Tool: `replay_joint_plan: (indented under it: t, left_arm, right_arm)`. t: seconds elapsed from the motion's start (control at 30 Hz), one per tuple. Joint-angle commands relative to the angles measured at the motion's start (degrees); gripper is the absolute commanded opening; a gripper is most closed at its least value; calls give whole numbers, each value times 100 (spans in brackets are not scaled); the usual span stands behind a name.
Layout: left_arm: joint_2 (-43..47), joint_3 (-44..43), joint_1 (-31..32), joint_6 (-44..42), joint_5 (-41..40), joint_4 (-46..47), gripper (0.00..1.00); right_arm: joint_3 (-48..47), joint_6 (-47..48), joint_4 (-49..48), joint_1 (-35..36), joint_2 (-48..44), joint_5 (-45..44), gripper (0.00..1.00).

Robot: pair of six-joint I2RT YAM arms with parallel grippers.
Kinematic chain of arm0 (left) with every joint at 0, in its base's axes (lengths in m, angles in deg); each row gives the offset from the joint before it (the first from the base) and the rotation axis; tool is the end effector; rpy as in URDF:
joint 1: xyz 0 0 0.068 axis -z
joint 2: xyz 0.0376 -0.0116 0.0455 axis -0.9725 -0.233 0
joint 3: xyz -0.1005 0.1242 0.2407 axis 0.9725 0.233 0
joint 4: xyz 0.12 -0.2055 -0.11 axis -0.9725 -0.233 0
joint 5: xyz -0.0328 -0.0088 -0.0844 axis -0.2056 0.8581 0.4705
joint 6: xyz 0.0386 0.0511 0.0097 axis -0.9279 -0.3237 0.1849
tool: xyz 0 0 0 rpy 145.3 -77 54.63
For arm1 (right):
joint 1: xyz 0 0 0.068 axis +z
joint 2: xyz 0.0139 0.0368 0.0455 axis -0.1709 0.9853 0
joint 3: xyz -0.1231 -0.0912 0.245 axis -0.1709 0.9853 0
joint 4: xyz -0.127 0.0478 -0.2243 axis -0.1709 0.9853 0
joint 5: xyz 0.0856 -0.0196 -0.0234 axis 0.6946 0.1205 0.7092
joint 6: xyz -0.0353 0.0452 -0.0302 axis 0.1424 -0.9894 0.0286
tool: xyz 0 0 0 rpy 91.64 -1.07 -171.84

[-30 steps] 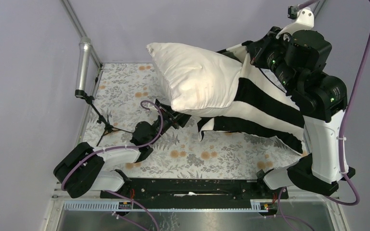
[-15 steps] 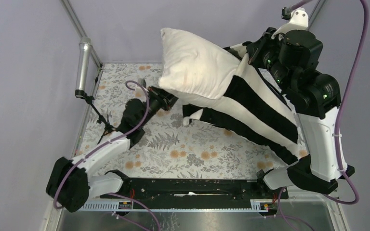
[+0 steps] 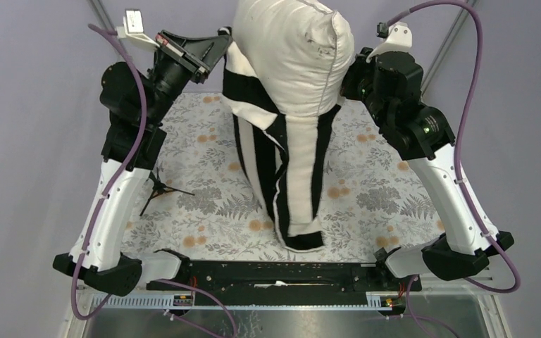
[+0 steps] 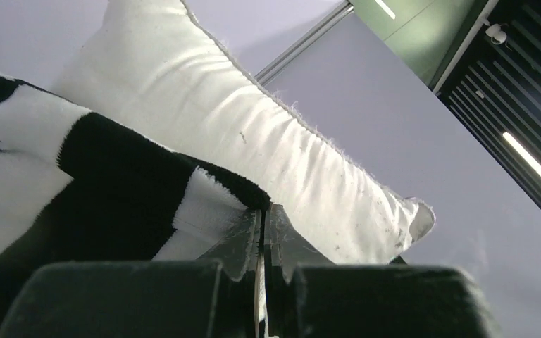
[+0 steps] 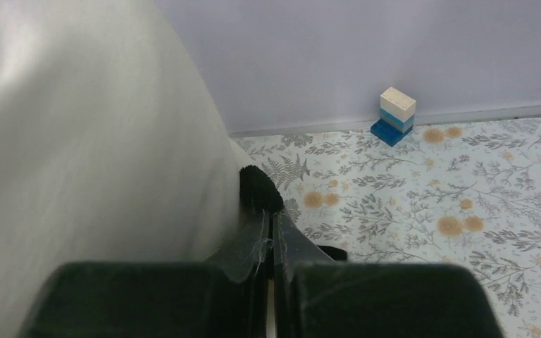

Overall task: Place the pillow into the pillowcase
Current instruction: Stuff the pillow into the pillowcase.

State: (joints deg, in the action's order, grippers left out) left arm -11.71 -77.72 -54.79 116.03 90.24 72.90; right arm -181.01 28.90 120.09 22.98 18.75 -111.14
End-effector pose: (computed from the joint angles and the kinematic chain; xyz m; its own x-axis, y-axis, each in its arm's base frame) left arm 0.2153 -0.0976 0.5858 -0.3292 -0.7984 -0.5042 0.5480 0.2733 -0.7906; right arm 0.2371 0.1288 0.5619 -0.0858 0.2704 -0.9589 -0.1438 0.9490 0.2805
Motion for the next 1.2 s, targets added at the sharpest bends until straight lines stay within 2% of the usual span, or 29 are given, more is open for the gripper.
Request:
replay_joint_plan:
  t: [0.0,0.17,0.23,0.3,0.4,0.43,0.47,0.5,0.53,0.67,0.73,0.8,0.87,0.97,1.0,1.07,1.17]
  left_arm:
    - [-425,-637,30,-315,276,-35,0]
    - [-724,-480,318,-624,222,-605,0]
    - [-747,-1002,297,-826,10,-822,0]
    - [-1019,-2314,287,-997,-148,-1081,0]
    - [-1785,-4522,260,-979,-267,-1475,0]
    - [-1946,-4896,228,-877,-256,-1462,0]
    - [-2005,-4928,200,-779,-216,-1373,0]
    - [-1957,-4714,192,-694,-196,-1223,0]
    - [-1856,-4079,202,-610,-143,-1055,0]
    - [-1542,-2078,498,-599,179,-709,0]
    - [-1526,-1607,647,-695,263,-833,0]
    - [-1468,-1612,690,-808,273,-941,0]
    - [-1473,-2432,687,-1101,29,-1301,0]
    - [-1969,-4529,396,-1222,-131,-1808,0]
    - [-2097,-4854,242,-1097,-122,-1746,0]
    - [-2093,-4654,31,-855,-9,-1358,0]
    - [-1903,-3499,19,-595,361,-866,0]
  right_arm:
    - [-907,-133,-1273,-83,110,72,0]
    - [-3566,-88,-1060,-83,1030,359,0]
    - [-3970,-11,-1001,-84,1236,302,0]
    - [-3336,-22,-997,-85,1037,169,0]
    - [-1162,-207,-1532,-93,341,141,0]
    - [-554,-228,-1810,-94,144,147,0]
    - [-211,-220,-2010,-98,45,106,0]
    - [-287,-184,-1972,-115,62,53,0]
    - [-571,-119,-1875,-126,138,4,0]
    - [-2976,346,-1400,-135,851,-127,0]
    - [-4280,631,-1264,-135,1359,-264,0]
    - [-4647,756,-1302,-138,1554,-392,0]
    - [-3885,675,-1379,-136,1319,-463,0]
    - [-1571,354,-1788,-135,526,-317,0]
    - [-838,282,-2027,-131,266,-276,0]
    - [109,154,-2210,-137,-166,-216,0]
    - [941,-58,-2225,-139,-496,-124,0]
